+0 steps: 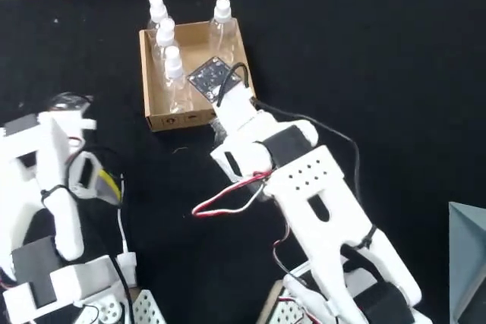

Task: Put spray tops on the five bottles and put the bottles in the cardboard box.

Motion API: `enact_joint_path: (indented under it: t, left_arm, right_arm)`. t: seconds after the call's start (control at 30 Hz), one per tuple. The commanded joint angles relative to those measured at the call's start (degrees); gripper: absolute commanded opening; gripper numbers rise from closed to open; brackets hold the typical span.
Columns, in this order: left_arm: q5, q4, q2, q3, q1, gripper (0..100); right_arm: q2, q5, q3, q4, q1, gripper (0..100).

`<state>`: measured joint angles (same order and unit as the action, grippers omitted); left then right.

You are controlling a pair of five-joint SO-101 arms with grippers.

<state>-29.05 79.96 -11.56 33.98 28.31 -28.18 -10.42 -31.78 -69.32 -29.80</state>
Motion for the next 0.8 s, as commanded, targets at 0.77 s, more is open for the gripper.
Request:
enact_joint_path:
  t: [0.77]
  left_arm:
    - [11.78,-17.85,-2.02,14.73,-3.47,10]
  right_arm:
    - [-2.51,0.53,-1.27,4.22,1.41,11.3]
